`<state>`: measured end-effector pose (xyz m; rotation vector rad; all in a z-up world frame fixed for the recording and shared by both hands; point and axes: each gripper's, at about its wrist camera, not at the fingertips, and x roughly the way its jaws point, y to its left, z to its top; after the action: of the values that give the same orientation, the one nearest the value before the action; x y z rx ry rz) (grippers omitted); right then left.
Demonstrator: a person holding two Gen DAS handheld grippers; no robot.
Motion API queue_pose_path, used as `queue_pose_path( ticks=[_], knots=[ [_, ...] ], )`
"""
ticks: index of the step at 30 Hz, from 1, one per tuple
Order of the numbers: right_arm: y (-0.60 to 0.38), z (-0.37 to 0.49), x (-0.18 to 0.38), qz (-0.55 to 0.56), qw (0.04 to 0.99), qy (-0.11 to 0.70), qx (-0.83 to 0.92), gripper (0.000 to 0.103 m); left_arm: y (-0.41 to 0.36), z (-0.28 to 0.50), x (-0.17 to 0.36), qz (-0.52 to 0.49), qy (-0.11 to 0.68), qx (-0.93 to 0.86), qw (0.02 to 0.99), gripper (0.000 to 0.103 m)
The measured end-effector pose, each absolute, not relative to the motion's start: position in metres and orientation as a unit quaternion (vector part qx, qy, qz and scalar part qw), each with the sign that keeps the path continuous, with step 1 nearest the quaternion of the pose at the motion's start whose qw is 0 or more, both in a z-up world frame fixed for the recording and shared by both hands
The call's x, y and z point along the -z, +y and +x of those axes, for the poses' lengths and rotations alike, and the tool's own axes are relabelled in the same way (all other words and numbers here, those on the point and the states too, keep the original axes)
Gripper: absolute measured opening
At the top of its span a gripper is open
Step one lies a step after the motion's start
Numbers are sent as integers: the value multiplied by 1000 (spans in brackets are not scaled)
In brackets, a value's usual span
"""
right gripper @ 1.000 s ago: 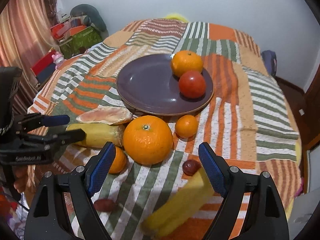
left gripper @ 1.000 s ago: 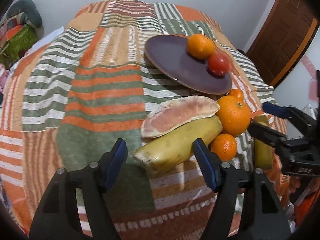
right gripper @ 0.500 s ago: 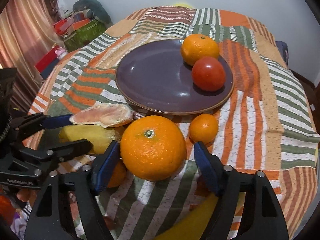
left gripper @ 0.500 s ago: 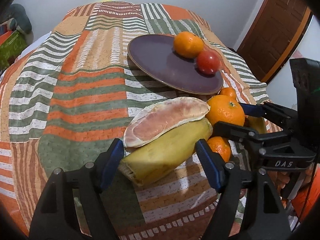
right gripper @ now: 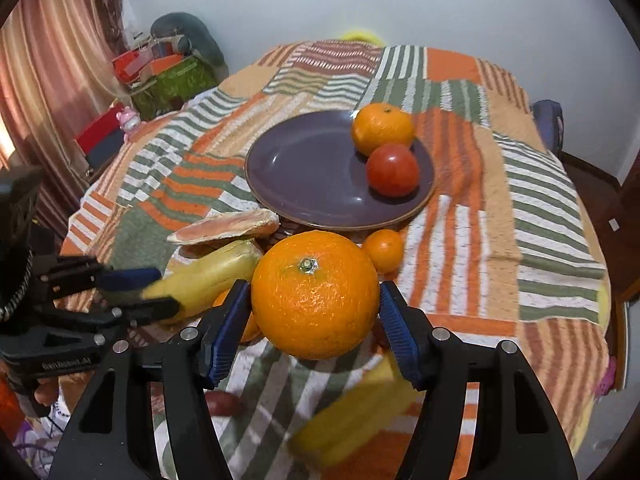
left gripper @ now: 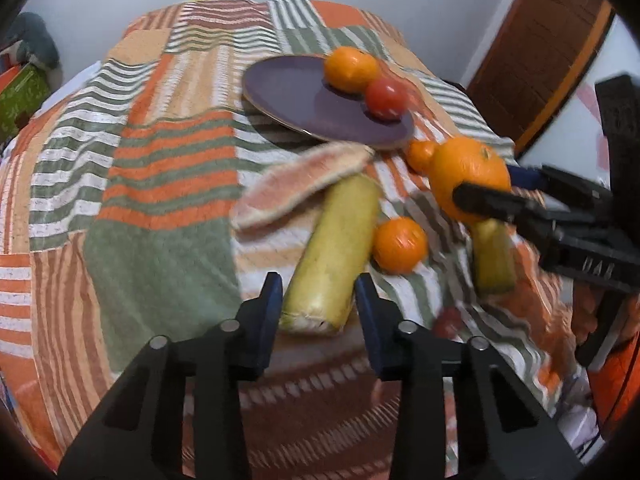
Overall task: Organize fruits
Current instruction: 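Grasp the yellow corn cob with the left gripper while the right grasps another orange, then carry corn cob and orange onto the purple plate and open both grippers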
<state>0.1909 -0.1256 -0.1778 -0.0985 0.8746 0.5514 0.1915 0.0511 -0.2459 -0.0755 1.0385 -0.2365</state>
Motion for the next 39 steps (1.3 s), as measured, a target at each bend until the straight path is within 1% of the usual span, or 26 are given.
queue_pose_path(
  ticks=[3,7,10,14,22,27,33,39],
  knots=[
    [-134,187,172,-42,872,414,-258,61,41,187,246,-15,498,111,860,36],
    [-146,183,170,-37,876,411,-249,61,43,199,246,-29,515,121,848,36],
    [-152,183,171,-33,877,413,-244,61,38,212,249,-19,523,128,843,38],
    [-157,185,175,-28,875,418,-242,61,28,226,252,5,524,130,842,39],
    [-158,186,181,-23,871,424,-245,61,20,250,262,4,532,128,837,41],
    [-159,188,180,-21,872,424,-245,61,17,249,262,8,522,123,844,40],
    [-159,187,172,-25,877,413,-244,61,20,231,243,5,500,127,857,39],
    [-155,193,163,-27,882,402,-245,61,35,215,204,-11,456,119,882,38]
  ],
)
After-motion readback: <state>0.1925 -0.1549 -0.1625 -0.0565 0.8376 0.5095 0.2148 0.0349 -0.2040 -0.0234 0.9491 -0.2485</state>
